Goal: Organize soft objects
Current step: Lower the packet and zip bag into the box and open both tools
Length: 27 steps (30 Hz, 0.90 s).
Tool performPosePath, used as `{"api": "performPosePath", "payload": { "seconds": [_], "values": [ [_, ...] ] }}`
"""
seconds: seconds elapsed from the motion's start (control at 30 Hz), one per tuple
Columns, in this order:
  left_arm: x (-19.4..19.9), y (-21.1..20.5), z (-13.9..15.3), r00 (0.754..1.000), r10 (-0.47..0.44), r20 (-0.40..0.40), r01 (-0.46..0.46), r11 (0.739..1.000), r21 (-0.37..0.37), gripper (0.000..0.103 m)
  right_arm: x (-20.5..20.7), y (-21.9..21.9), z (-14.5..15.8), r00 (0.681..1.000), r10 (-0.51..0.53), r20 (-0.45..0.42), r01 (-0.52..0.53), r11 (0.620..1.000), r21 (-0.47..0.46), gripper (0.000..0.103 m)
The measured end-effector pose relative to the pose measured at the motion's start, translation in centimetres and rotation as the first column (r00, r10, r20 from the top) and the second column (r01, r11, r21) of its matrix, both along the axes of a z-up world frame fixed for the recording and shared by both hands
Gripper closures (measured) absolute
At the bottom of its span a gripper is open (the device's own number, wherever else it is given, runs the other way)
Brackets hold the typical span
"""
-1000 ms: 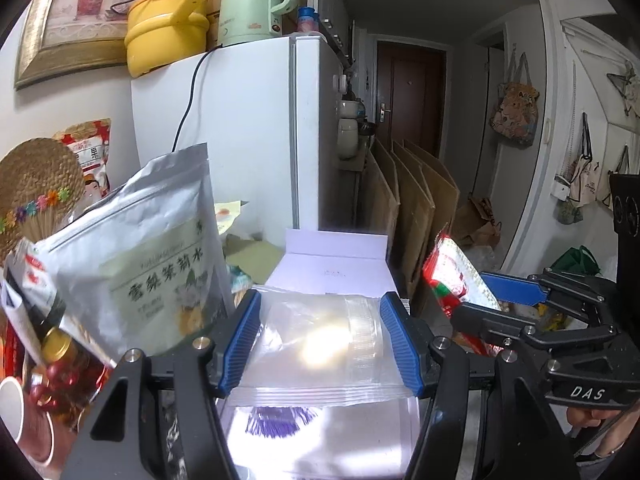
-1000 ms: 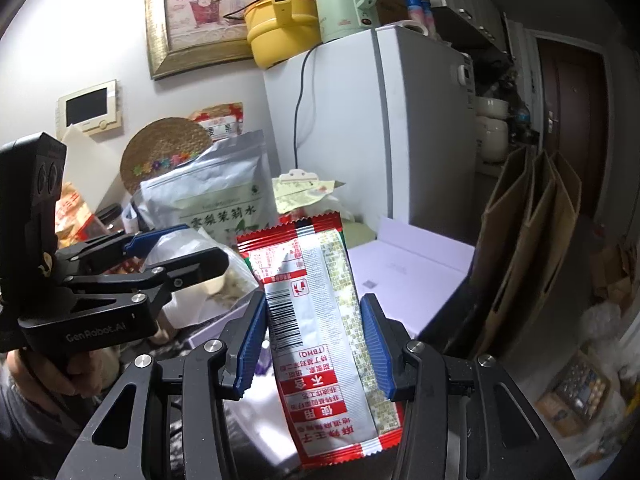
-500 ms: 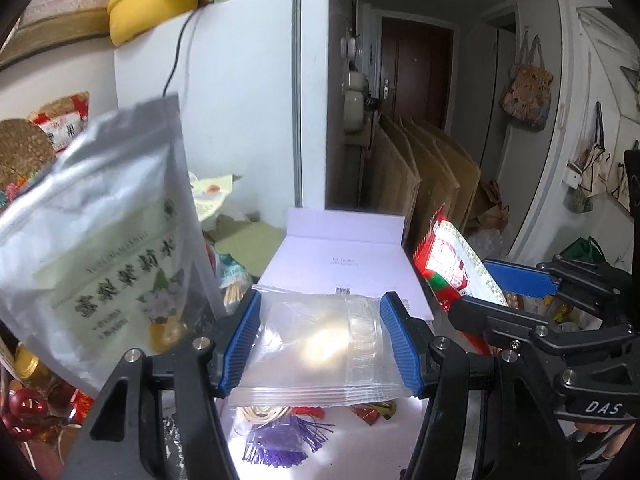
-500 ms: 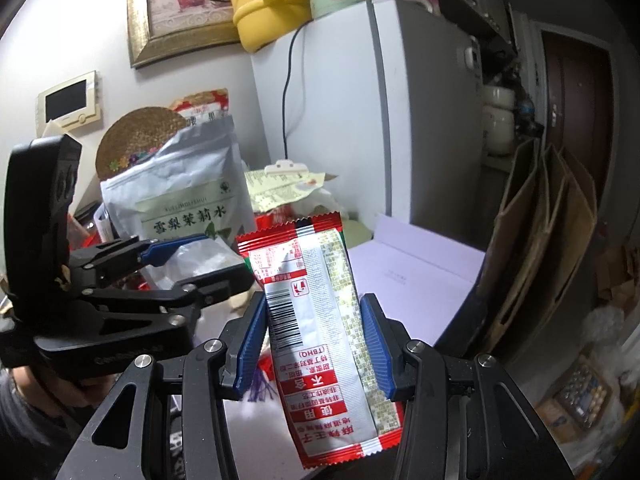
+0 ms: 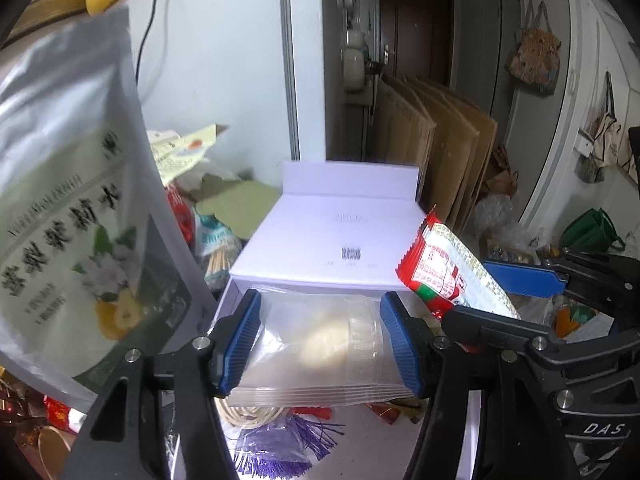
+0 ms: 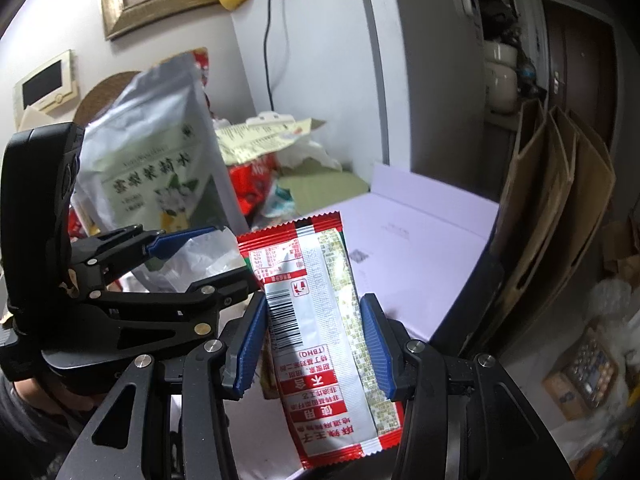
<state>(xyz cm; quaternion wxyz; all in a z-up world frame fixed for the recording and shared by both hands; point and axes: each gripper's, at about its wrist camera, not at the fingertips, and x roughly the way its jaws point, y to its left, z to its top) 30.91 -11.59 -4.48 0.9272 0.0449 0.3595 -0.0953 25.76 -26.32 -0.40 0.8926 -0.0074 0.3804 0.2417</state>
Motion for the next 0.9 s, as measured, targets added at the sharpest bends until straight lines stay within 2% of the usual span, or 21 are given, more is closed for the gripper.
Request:
{"api": "performPosePath", "payload": {
  "seconds": [0.13,0.23,0.4,0.63,0.9],
  "values": [
    [0.9,0.3,-1.7,0.998,-0.001,-0.055,0.000,1.000,-0.011,0.042,0.7,-0.1,-1.3,0.999,-0.001,-0.038,0.002,1.000,0.011,0.057],
    [1.4,0.7,-2.7,0.997,0.007,-0.081,-0.008,1.000,-0.008,0.042,1.4,-0.6,-2.3,0.996,0.003,-0.088,0.003,0.998,0.070,0.056],
    [1.7,0.7,-3.9,0.993,0.010,-0.113,-0.008,1.000,0.024,0.042,1.7,0.3,-3.7,0.993,0.004,-0.118,0.001,0.999,0.037,0.056],
    [1.9,0.6,-5.2,0.988,0.020,-0.152,-0.007,0.996,0.087,0.042,2.7,0.5,-5.3,0.982,-0.024,-0.187,0.037,0.997,0.067,0.057],
    [2.5,0.8,-5.7,0.982,0.018,-0.186,0.002,0.995,0.103,0.042,3.4,0.9,-6.5,0.971,-0.070,-0.231,0.081,0.996,0.037,0.058]
  ]
}}
